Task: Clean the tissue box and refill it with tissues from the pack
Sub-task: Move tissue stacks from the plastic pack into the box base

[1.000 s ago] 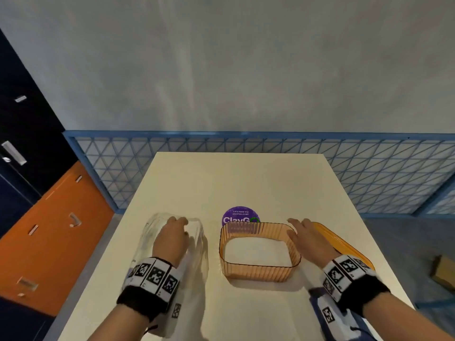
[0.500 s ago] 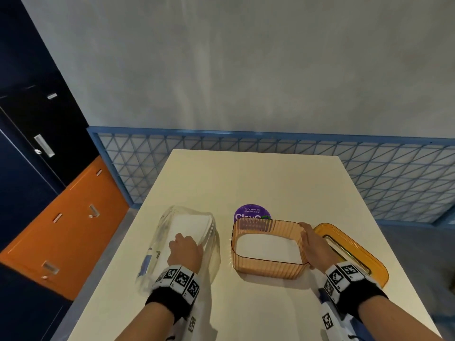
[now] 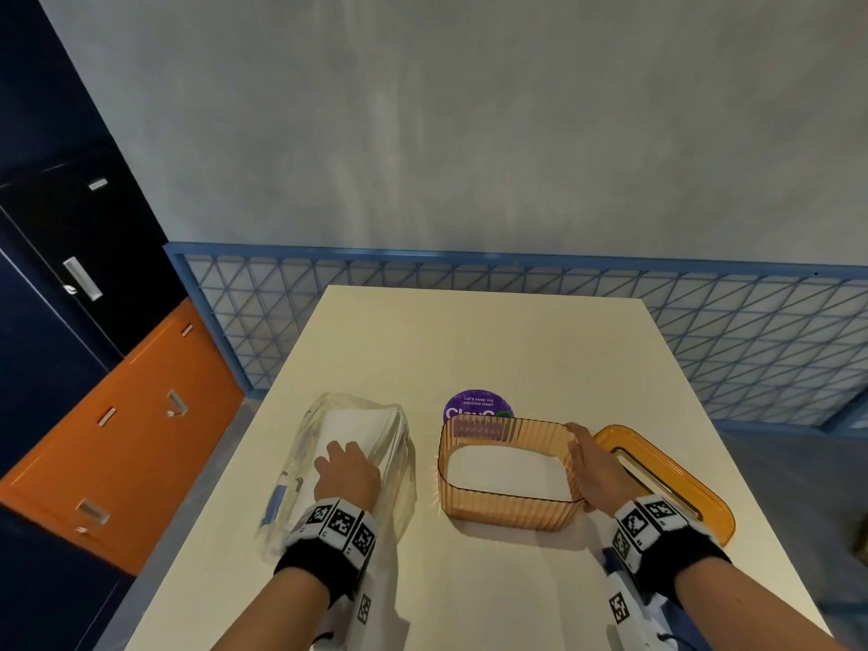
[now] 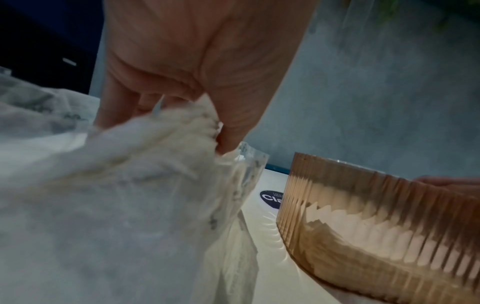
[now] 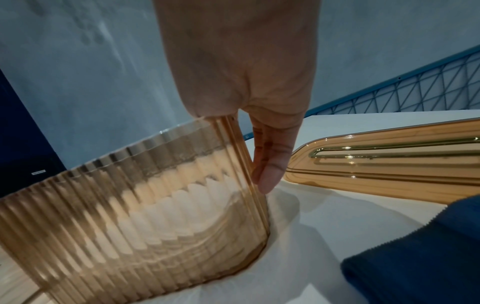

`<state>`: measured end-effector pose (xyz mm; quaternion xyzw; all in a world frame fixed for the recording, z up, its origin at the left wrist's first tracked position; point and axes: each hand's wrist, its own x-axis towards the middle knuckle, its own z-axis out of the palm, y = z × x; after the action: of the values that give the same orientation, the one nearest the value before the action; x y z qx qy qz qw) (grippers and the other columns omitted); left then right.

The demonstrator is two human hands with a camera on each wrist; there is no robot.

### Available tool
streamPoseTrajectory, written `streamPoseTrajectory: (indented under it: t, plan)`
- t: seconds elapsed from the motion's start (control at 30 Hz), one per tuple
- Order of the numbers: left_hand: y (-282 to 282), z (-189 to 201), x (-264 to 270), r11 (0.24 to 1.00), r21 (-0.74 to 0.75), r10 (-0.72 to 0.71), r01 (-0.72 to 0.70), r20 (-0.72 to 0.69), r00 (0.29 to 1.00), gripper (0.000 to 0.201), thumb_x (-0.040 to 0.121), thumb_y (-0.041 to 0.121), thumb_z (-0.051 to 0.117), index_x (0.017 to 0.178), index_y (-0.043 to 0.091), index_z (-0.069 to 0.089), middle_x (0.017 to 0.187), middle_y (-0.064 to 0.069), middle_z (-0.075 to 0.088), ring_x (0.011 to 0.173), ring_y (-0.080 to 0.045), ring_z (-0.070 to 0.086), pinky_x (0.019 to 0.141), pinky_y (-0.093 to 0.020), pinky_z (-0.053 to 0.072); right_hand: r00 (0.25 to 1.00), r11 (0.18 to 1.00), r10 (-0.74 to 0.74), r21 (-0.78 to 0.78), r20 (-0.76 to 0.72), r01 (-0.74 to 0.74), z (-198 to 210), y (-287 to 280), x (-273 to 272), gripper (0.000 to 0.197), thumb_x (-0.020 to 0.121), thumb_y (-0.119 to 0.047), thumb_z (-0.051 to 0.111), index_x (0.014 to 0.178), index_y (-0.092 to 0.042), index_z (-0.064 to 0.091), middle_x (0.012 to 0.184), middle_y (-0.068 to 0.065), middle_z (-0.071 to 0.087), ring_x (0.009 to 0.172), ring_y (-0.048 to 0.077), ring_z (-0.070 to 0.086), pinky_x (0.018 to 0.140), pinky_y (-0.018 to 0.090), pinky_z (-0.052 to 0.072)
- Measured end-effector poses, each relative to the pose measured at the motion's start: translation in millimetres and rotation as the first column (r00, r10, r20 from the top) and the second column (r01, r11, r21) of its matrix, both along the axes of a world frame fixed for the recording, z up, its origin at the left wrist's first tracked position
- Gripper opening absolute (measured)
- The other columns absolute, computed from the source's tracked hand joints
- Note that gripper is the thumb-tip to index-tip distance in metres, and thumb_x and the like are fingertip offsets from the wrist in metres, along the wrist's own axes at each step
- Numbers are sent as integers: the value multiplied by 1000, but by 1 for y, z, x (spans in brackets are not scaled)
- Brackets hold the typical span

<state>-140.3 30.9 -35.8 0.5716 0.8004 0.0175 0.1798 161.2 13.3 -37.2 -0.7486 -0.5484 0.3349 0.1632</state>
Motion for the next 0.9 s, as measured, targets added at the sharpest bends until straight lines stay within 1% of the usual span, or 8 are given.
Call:
streamPoseTrajectory:
  t: [0.17, 0.47, 0.57, 0.63, 0.7, 0.8, 0.83, 0.9]
  plan:
    - [1, -1, 6, 1000, -2, 8, -8, -16, 1000, 27, 98, 10, 32, 121, 7, 44, 133, -11, 40, 125, -27, 40, 99, -34, 39, 1000, 1000, -5, -4, -5, 5, 0, -1, 0, 42, 103, -28, 22, 143, -20, 25, 68, 3, 50, 55, 17, 52, 52, 35, 53]
    - [-5, 2, 5, 997, 2, -74, 75, -150, 986, 27, 97, 9, 37, 123, 9, 44, 133, -8, 41, 123, -23, 45, 97, -30, 44, 999, 999, 34, -8, 4, -34, -3, 2, 3, 42, 102, -28, 23, 144, -22, 22, 70, 6, 50, 57, 21, 53, 56, 41, 56]
    - [-7, 22, -5, 994, 54, -93, 100, -119, 989, 29, 98, 8, 35, 125, 5, 45, 131, -10, 48, 119, -23, 53, 96, -29, 43, 998, 995, 62, -79, 24, -60, 5, 2, 4, 45, 102, -31, 25, 146, -21, 21, 97, 15, 59, 81, 27, 59, 65, 40, 55]
    - [-10, 43, -11, 982, 153, -99, 112, -92, 991, 28, 98, 7, 34, 120, 4, 51, 122, -11, 57, 111, -24, 58, 87, -30, 45, 987, 991, 101, -102, 128, -88, 16, 5, 6, 49, 101, -36, 26, 147, -19, 23, 130, 21, 48, 114, 32, 51, 89, 40, 46]
    - [-17, 64, -11, 931, 322, -155, 172, -75, 985, 26, 96, 8, 37, 114, 8, 55, 110, -8, 61, 98, -24, 61, 73, -29, 43, 979, 996, 83, 2, 186, -85, 40, 8, 2, 49, 100, -39, 29, 145, -17, 30, 138, 20, 39, 126, 35, 40, 103, 39, 36]
    - [-28, 85, 2, 758, 566, -345, 324, -73, 936, 33, 85, 3, 54, 115, 14, 61, 103, -4, 65, 86, -25, 64, 64, -31, 49, 992, 994, 72, 88, -100, -63, 89, 12, -22, 50, 99, -45, 28, 136, -15, 45, 128, 12, 54, 114, 28, 53, 96, 37, 42]
    - [-29, 88, 8, 699, 596, -428, 395, -93, 899, 39, 77, 0, 63, 113, 14, 64, 101, -3, 68, 82, -25, 67, 61, -31, 52, 957, 998, 58, 40, -283, -49, 103, 12, -33, 54, 98, -50, 27, 130, -13, 49, 118, 11, 61, 100, 26, 59, 86, 37, 48]
    - [-29, 85, 20, 587, 628, -546, 511, -159, 822, 47, 65, 2, 71, 110, 15, 67, 98, -3, 71, 77, -23, 70, 60, -30, 55, 776, 989, -14, -125, -631, -84, 124, 11, -52, 60, 95, -56, 29, 120, -7, 54, 103, 15, 67, 83, 28, 63, 68, 36, 55]
